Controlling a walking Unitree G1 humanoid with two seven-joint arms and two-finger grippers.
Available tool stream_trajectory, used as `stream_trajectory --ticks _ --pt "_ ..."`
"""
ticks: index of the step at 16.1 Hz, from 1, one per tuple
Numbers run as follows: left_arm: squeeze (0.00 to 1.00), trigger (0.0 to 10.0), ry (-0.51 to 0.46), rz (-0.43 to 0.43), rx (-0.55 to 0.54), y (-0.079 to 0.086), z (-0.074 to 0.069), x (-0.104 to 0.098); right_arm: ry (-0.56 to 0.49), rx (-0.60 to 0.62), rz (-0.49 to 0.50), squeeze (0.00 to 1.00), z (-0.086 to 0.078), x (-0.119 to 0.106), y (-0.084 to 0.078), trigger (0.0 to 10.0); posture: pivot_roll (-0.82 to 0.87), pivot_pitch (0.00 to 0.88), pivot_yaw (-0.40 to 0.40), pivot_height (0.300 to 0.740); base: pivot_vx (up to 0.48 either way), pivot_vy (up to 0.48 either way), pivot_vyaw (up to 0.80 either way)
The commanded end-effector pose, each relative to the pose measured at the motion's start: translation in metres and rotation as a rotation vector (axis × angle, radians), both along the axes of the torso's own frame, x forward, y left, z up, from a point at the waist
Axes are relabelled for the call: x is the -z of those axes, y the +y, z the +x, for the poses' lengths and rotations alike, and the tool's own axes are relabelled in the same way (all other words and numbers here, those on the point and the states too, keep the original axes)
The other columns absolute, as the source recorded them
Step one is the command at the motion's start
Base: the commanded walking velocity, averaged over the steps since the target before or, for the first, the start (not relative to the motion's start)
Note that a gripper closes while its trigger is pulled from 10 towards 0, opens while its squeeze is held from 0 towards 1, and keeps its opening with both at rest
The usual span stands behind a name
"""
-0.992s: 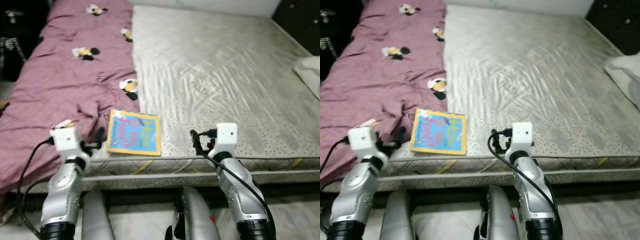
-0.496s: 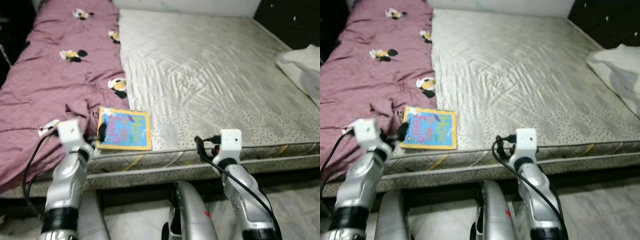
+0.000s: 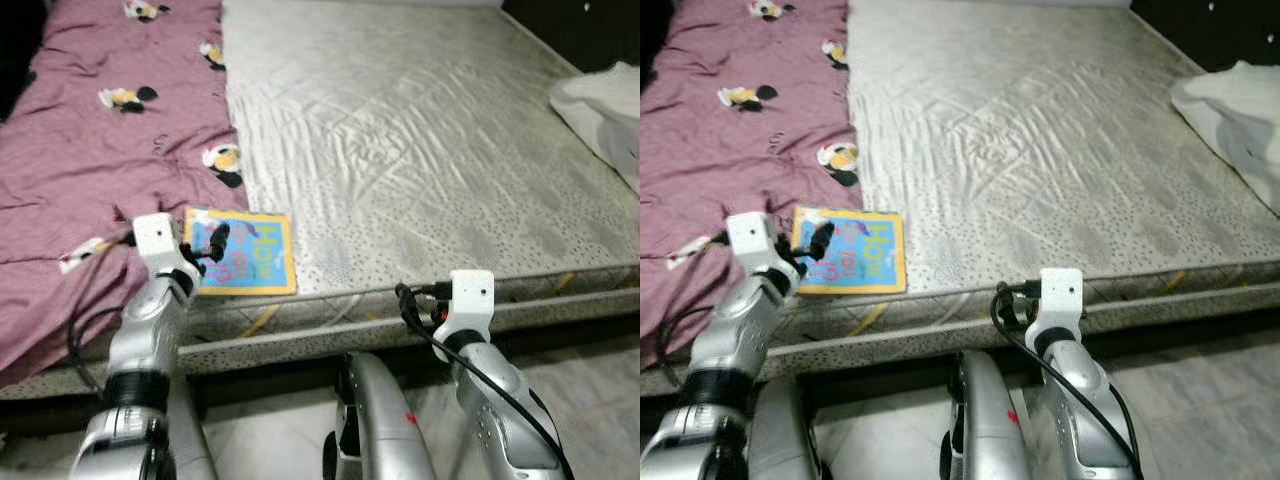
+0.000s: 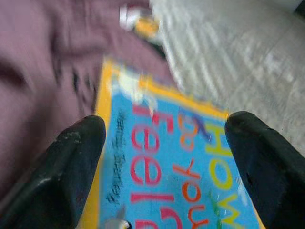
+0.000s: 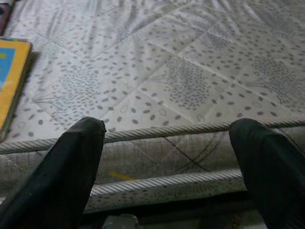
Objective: Clean up the room
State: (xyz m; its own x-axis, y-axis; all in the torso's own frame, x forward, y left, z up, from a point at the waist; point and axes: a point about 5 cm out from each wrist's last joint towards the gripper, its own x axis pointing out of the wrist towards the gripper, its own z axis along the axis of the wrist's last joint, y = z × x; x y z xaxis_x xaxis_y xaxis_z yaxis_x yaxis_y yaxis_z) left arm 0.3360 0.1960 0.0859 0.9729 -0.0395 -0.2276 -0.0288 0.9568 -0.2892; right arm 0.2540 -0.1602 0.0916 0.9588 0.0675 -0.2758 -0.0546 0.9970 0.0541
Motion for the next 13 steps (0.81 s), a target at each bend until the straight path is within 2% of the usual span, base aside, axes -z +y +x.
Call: stream_trajectory --ticks 1,4,8,11,13 --pt "0.00 10.0 0.051 -0.050 0.011 -0.004 0.002 0.009 0.003 0.015 -0.008 0.00 -0.002 -0.003 -0.005 10.0 -0.16 0.148 -0.114 0.534 0.000 0.000 0.00" --pt "0.00 10.0 0.066 -0.060 0.000 -0.004 0.005 0.010 0.005 0.022 -0.014 0.00 -0.003 -0.004 -0.007 10.0 -0.17 0.143 -0.114 0.534 0.000 0.000 0.00" --pt "0.00 10.0 0.069 -0.095 -0.051 0.005 -0.008 0.021 0.009 0.019 -0.016 0.00 -0.002 -0.005 -0.008 10.0 -0.16 0.143 -0.121 0.534 0.000 0.000 0.00" --pt "0.00 10.0 0.016 -0.105 -0.107 0.014 -0.018 0.015 0.010 0.005 -0.010 0.00 0.001 -0.004 -0.005 10.0 -0.13 0.138 -0.123 0.534 0.000 0.000 0.00" --pt "0.00 10.0 0.019 -0.097 -0.122 0.019 -0.024 0.014 0.006 -0.005 0.000 0.00 0.003 -0.005 -0.003 10.0 -0.12 0.137 -0.120 0.534 0.000 0.000 0.00"
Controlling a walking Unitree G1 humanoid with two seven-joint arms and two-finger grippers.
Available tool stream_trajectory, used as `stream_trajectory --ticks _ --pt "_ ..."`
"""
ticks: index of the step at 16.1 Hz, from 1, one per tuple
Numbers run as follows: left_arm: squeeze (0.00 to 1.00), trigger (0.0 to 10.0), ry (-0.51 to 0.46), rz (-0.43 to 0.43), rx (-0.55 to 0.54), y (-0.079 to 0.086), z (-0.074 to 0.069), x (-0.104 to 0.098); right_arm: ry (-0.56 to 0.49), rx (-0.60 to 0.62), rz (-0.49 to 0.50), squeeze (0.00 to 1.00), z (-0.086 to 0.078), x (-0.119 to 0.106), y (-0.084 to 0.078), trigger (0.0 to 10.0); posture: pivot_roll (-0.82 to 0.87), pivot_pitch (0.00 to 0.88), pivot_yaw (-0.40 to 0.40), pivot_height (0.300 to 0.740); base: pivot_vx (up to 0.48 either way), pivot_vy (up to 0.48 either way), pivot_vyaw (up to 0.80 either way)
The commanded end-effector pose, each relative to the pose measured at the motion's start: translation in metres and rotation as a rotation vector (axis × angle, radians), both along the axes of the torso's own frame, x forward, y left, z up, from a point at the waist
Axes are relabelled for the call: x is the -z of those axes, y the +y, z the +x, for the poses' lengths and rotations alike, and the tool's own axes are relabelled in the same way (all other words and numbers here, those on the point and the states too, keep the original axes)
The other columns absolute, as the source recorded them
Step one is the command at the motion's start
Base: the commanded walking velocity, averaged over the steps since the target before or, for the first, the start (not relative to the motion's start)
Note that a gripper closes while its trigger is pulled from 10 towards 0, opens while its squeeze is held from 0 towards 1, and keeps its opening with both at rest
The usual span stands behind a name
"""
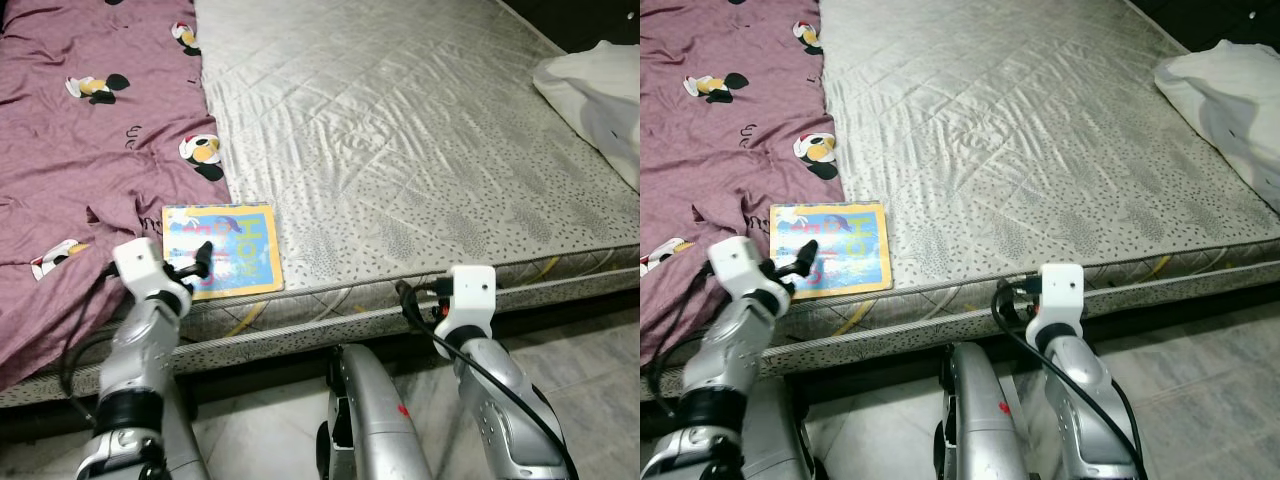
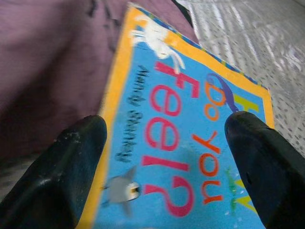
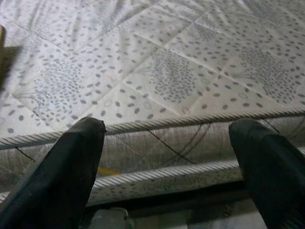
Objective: Clean up the room
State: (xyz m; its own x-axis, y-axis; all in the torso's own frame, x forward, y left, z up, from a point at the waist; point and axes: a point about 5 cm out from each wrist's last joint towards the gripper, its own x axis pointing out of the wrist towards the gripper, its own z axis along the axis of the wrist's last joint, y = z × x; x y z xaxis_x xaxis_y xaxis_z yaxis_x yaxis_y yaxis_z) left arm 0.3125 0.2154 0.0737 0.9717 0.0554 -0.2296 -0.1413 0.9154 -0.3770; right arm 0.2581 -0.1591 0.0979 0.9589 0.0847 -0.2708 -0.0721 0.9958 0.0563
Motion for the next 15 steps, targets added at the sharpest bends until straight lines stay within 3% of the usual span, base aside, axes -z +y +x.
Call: stream_trajectory --ticks 1,3,8,10,12,15 --pt "0.00 10.0 0.018 -0.005 -0.023 0.005 -0.006 0.002 0.002 -0.026 0.033 0.00 0.000 -0.001 0.000 10.0 -0.11 0.136 -0.118 0.534 0.000 0.000 0.00" --pt "0.00 10.0 0.031 0.001 -0.030 0.011 -0.013 0.004 -0.001 -0.198 0.183 0.00 -0.003 -0.014 0.017 10.0 -0.11 0.134 -0.113 0.534 0.000 0.000 0.00" --pt "0.00 10.0 0.077 -0.088 0.000 0.014 -0.017 0.015 -0.002 -0.336 0.249 0.00 -0.004 -0.029 0.027 10.0 -0.14 0.128 -0.106 0.534 0.000 0.000 0.00" --pt "0.00 10.0 0.073 -0.112 0.042 0.013 -0.008 0.015 -0.005 -0.391 0.294 0.00 -0.006 -0.039 0.031 10.0 -0.15 0.126 -0.109 0.534 0.000 0.000 0.00" --pt "0.00 10.0 0.091 -0.157 0.106 0.008 0.007 0.014 0.009 -0.542 0.361 0.00 -0.019 -0.054 0.040 10.0 -0.17 0.125 -0.110 0.534 0.000 0.000 0.00" --pt "0.00 10.0 0.126 -0.214 0.167 -0.003 0.018 0.015 0.022 -0.590 0.352 0.00 -0.023 -0.058 0.037 10.0 -0.19 0.119 -0.112 0.534 0.000 0.000 0.00"
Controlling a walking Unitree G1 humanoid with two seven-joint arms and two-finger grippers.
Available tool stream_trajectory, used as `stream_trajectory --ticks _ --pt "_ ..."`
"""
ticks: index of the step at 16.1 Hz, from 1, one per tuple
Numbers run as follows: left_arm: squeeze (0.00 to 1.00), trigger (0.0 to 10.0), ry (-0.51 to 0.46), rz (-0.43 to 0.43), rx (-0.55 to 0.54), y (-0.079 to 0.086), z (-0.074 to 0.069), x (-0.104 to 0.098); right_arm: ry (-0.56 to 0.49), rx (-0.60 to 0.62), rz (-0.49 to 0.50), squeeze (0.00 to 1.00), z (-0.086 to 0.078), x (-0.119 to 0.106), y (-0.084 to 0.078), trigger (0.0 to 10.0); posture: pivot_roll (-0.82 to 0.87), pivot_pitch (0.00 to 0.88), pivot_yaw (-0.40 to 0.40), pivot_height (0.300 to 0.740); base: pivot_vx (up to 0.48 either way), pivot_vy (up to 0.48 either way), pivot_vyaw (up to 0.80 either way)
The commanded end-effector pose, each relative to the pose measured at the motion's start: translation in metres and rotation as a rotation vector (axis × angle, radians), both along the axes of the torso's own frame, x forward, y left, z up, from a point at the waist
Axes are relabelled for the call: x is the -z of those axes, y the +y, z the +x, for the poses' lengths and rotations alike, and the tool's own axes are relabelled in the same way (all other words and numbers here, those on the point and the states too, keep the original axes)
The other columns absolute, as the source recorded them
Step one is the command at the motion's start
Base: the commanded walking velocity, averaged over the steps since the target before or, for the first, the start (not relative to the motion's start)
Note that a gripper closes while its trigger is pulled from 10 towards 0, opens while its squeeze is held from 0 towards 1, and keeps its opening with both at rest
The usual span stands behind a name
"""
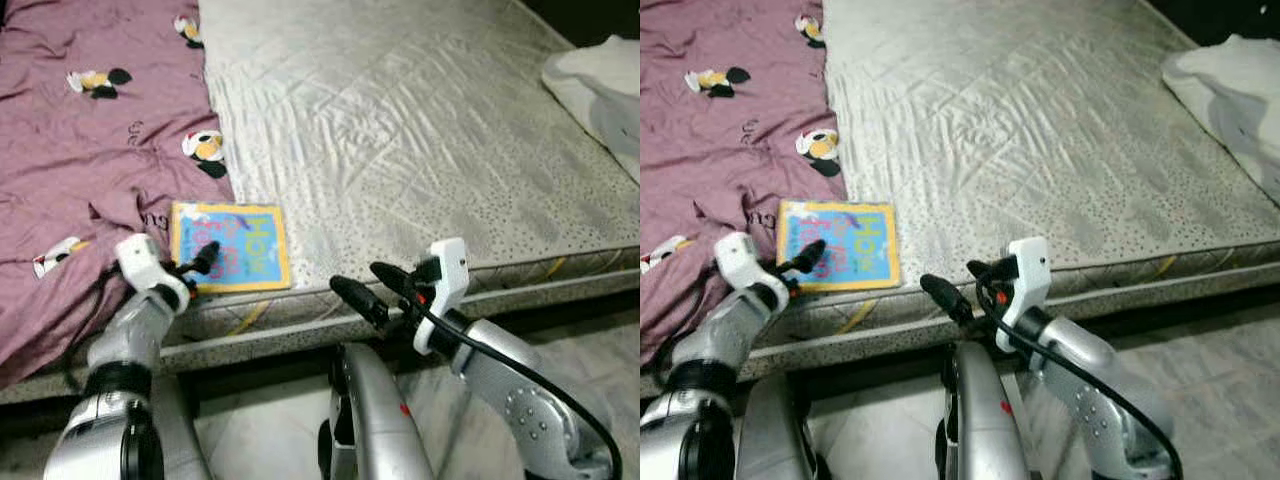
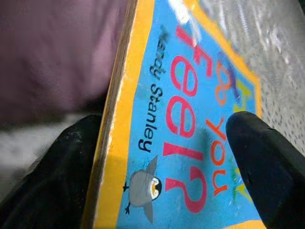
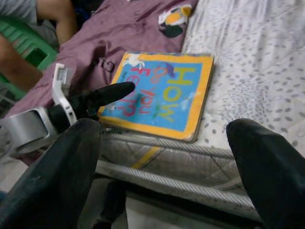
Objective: Clean up the room
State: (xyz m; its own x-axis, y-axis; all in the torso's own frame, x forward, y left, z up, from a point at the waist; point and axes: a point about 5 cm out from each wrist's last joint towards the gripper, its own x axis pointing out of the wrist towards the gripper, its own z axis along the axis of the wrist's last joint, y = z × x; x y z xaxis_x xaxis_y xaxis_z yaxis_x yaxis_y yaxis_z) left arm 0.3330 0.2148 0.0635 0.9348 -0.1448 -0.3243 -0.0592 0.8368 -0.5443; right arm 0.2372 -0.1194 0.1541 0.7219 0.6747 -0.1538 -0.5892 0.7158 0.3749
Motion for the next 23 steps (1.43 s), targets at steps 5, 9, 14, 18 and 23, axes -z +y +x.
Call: stream_trajectory --ticks 5,9,14,18,23 --pt "0.00 0.0 0.052 -0.125 0.045 -0.018 0.013 -0.001 -0.005 0.104 -0.087 0.00 0.007 0.002 -0.012 10.0 -0.20 0.107 -0.107 0.534 0.000 0.000 0.00" --pt "0.00 0.0 0.032 -0.143 0.053 -0.020 0.019 -0.008 -0.018 0.137 -0.100 0.00 0.013 0.004 -0.011 10.0 -0.19 0.099 -0.096 0.534 0.000 0.000 0.00" --pt "0.00 0.0 0.016 -0.154 0.092 -0.028 0.024 -0.015 -0.033 0.167 -0.102 0.00 0.020 0.006 -0.009 10.0 -0.16 0.088 -0.078 0.534 0.000 0.000 0.00" --pt "0.00 0.0 0.013 -0.143 0.110 -0.032 0.027 -0.019 -0.048 0.174 -0.100 0.00 0.026 0.008 -0.004 10.0 -0.14 0.080 -0.071 0.534 0.000 0.000 0.00" --pt "0.00 0.0 0.016 -0.130 0.095 -0.031 0.028 -0.018 -0.076 0.195 -0.107 0.00 0.036 0.008 -0.002 10.0 -0.12 0.056 -0.063 0.534 0.000 0.000 0.00"
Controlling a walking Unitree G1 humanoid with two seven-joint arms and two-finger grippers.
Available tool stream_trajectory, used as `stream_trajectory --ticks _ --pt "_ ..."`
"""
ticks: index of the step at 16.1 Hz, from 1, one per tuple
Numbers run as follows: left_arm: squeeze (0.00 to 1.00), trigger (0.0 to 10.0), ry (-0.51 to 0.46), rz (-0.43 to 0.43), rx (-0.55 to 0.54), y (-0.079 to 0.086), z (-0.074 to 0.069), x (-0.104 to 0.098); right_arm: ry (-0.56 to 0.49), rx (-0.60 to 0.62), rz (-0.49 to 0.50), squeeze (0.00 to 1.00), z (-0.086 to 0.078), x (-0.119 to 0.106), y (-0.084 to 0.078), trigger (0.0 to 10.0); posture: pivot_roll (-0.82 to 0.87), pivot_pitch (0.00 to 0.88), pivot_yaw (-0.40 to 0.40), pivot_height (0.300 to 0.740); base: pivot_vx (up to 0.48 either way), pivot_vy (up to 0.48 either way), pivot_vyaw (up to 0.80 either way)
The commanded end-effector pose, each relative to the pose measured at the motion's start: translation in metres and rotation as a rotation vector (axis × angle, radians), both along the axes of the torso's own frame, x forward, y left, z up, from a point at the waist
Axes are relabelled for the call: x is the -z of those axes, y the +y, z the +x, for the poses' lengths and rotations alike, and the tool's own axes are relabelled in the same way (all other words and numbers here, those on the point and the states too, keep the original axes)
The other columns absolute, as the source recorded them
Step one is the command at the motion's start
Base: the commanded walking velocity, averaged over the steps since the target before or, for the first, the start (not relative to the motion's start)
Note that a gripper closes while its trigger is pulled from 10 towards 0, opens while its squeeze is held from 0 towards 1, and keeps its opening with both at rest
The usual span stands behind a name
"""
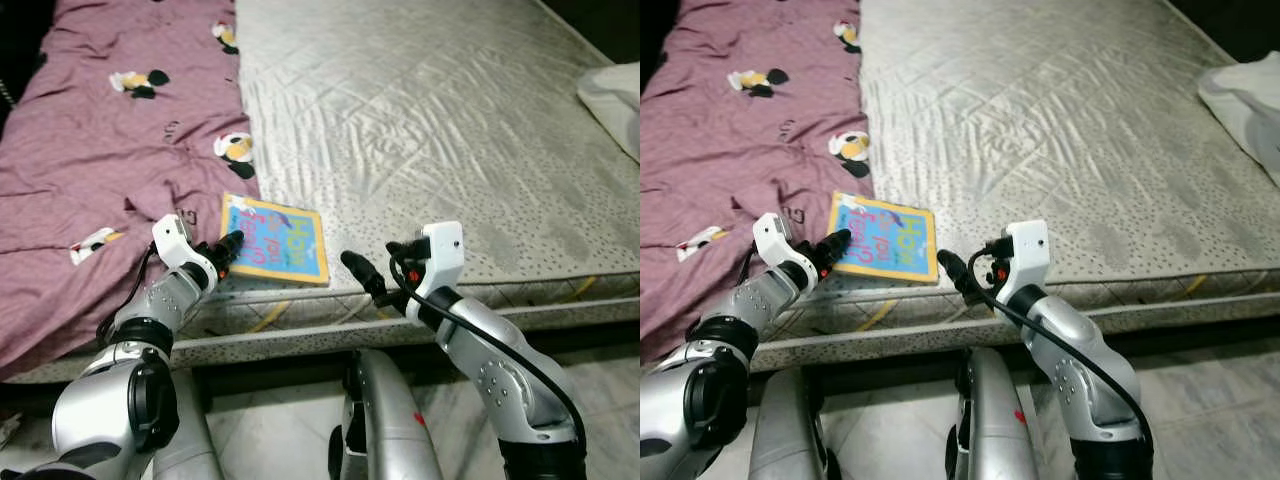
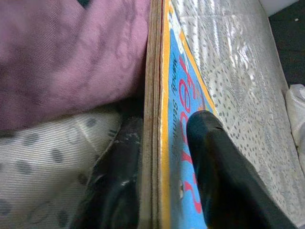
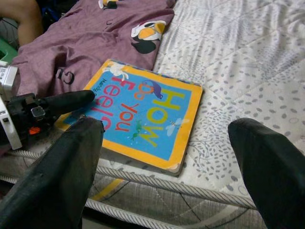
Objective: Clean up the room
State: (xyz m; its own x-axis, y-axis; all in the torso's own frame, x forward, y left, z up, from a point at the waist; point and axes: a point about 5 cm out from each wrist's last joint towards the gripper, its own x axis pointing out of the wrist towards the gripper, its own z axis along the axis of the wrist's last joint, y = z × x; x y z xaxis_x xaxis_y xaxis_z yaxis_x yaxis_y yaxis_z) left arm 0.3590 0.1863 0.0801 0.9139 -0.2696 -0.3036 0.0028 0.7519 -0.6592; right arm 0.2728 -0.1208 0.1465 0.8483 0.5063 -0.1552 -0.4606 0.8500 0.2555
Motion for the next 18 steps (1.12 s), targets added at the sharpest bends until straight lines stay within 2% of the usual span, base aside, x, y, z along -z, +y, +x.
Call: stream_trajectory --ticks 1,6,8,10,11,12,15,18 --pt "0.00 0.0 0.001 0.015 -0.003 -0.002 0.002 -0.002 -0.005 0.006 -0.007 0.00 0.002 0.001 0.000 10.0 -0.11 0.052 -0.063 0.534 0.000 0.000 0.00" --pt "0.00 0.0 -0.016 0.052 -0.045 0.003 0.003 -0.002 -0.026 -0.005 -0.015 0.00 0.008 0.001 0.005 10.0 -0.08 0.023 -0.091 0.534 0.000 0.000 0.00" --pt "0.00 0.0 0.012 0.074 -0.070 0.009 -0.003 0.006 -0.040 -0.017 -0.016 0.00 0.015 0.000 0.010 10.0 -0.06 0.029 -0.092 0.534 0.000 0.000 0.00" --pt "0.00 0.0 0.012 0.097 -0.069 0.011 -0.005 0.008 -0.047 -0.016 -0.016 0.00 0.015 0.001 0.012 10.0 -0.07 0.034 -0.078 0.534 0.000 0.000 0.00" --pt "0.00 10.0 0.014 0.108 -0.084 0.012 -0.004 0.007 -0.048 -0.015 -0.016 0.00 0.014 0.002 0.012 10.0 -0.07 0.034 -0.078 0.534 0.000 0.000 0.00" --pt "1.00 10.0 0.015 0.093 -0.094 0.014 -0.005 0.007 -0.041 -0.004 -0.017 0.00 0.011 0.005 0.011 10.0 -0.08 0.040 -0.070 0.534 0.000 0.000 0.00" --pt "1.00 10.0 0.045 0.130 -0.085 0.019 -0.009 0.012 -0.036 0.006 -0.019 0.00 0.007 0.008 0.010 10.0 -0.09 0.055 -0.070 0.534 0.000 0.000 0.00" --pt "1.00 10.0 -0.008 0.151 -0.003 0.015 -0.006 0.005 -0.019 0.010 -0.032 0.00 -0.004 0.012 0.009 10.0 -0.10 0.086 -0.072 0.534 0.000 0.000 0.00"
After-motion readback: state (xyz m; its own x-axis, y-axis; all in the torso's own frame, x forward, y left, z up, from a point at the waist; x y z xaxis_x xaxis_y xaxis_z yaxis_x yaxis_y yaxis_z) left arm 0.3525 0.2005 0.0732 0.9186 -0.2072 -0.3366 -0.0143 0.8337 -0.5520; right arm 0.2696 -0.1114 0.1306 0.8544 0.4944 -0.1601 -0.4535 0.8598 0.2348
